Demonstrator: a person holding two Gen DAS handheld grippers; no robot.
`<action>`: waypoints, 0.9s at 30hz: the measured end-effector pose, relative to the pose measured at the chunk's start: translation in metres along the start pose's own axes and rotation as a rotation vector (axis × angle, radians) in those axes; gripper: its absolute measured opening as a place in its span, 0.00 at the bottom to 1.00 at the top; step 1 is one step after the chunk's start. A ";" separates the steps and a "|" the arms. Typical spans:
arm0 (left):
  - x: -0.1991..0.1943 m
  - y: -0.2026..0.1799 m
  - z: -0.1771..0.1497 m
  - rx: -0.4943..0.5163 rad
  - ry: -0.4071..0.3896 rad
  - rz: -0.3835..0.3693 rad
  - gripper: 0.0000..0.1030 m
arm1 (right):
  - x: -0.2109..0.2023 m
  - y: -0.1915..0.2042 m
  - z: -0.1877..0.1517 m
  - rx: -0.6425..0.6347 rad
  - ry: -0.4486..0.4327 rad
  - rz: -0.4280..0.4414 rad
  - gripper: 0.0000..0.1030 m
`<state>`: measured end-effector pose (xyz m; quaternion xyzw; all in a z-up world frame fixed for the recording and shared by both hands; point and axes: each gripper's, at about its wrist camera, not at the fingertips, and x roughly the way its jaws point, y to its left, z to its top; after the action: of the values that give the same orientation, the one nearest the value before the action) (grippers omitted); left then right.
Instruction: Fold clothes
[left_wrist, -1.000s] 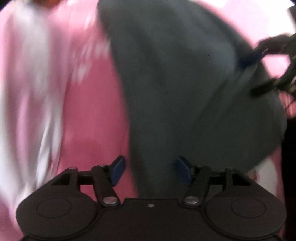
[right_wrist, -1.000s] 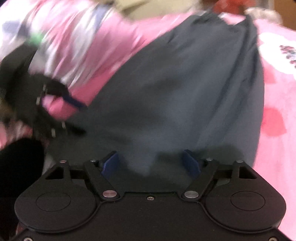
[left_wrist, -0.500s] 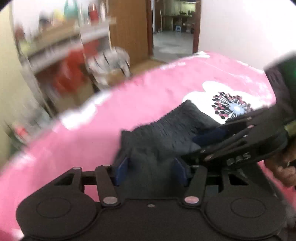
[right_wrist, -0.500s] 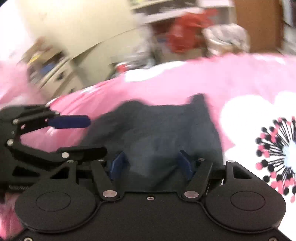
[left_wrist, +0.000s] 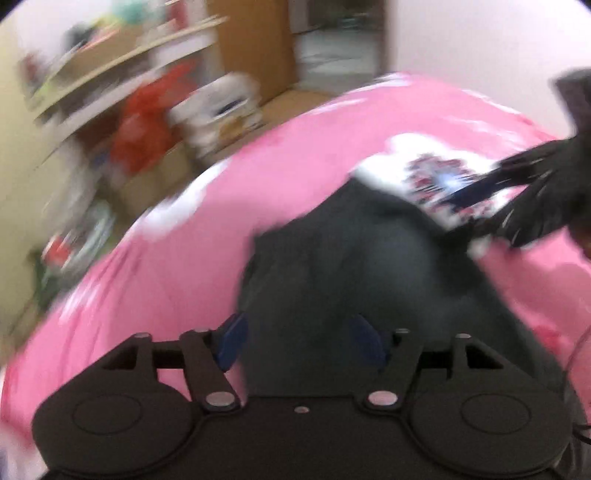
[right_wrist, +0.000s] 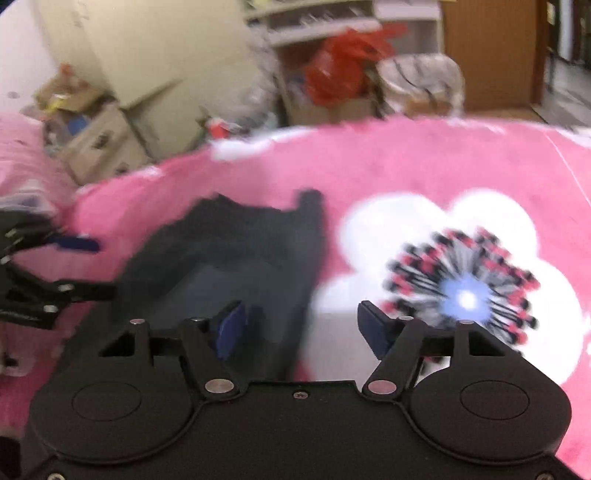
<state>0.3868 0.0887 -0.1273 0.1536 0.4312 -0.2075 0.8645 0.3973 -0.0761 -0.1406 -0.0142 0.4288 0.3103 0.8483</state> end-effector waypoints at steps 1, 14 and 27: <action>0.014 -0.004 0.006 0.026 0.026 -0.040 0.60 | 0.009 0.003 0.001 -0.013 0.026 0.026 0.70; -0.006 -0.024 -0.094 -0.066 0.355 -0.087 0.64 | -0.001 0.027 -0.058 -0.199 0.258 -0.090 0.79; -0.050 -0.026 -0.066 -0.058 0.123 0.029 0.66 | -0.051 0.076 -0.058 -0.072 0.125 -0.026 0.74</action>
<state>0.3018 0.1064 -0.1273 0.1472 0.4872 -0.1728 0.8433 0.2923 -0.0579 -0.1210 -0.0694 0.4693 0.3129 0.8228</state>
